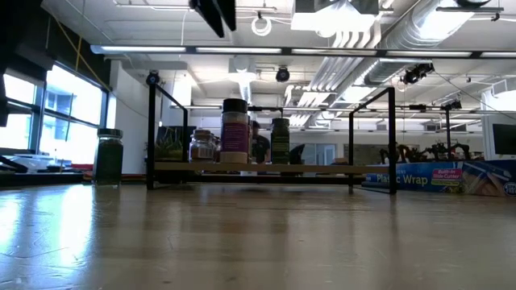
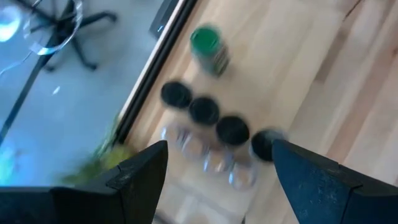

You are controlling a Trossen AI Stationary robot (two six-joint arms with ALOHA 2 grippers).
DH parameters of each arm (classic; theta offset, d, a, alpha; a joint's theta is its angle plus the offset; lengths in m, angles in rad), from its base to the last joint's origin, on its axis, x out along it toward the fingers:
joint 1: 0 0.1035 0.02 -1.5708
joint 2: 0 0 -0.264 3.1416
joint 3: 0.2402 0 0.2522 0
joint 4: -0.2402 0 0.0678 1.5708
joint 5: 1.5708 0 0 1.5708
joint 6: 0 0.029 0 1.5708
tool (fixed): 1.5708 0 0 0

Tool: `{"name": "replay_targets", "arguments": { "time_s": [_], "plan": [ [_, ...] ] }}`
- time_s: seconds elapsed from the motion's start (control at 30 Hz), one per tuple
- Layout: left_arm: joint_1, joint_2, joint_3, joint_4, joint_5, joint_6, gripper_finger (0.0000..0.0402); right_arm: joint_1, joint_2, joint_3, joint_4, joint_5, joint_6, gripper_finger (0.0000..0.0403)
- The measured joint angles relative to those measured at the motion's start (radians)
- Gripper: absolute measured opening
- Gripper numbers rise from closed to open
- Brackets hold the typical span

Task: Shelf spices
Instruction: Put the green seasoning bottle aligned with the other green seasoning bottle on the shelf

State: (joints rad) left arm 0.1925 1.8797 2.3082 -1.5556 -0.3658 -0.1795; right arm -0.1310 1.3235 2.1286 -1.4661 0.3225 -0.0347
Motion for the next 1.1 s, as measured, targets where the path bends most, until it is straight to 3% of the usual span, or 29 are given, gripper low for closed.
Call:
{"name": "replay_targets", "arguments": {
  "time_s": [0.17,0.37,0.5,0.6,0.73,0.93,1.1],
  "plan": [
    [-0.067,-0.138,-0.156,-0.015,-0.095,-0.179,0.0284,0.0,0.0,0.0,-0.052,0.003,0.0,0.0268],
    [-0.126,-0.362,-0.447,-0.015,-0.141,-0.511,0.0284,0.0,-0.011,0.0,-0.063,0.008,0.01,0.0268],
    [-0.098,-0.505,-0.652,-0.015,-0.118,-0.723,0.0284,0.0,-0.01,0.0,-0.059,0.02,0.006,0.0268],
    [-0.037,-0.579,-0.793,-0.015,-0.029,-0.834,0.0284,0.0,-0.007,0.0,-0.021,0.037,-0.012,0.0268],
    [0.039,-0.636,-0.949,-0.01,0.079,-0.757,0.0284,0.0,-0.007,0.0,0.017,0.038,-0.029,0.0268],
    [0.113,-0.633,-1.131,0.106,0.147,-0.395,0.0284,0.0,-0.007,0.0,0.019,0.038,-0.022,0.0268],
    [0.192,-0.602,-1.234,0.159,0.155,-0.357,0.0284,0.0,-0.007,0.0,0.017,0.038,0.006,0.0268]
  ]
}}
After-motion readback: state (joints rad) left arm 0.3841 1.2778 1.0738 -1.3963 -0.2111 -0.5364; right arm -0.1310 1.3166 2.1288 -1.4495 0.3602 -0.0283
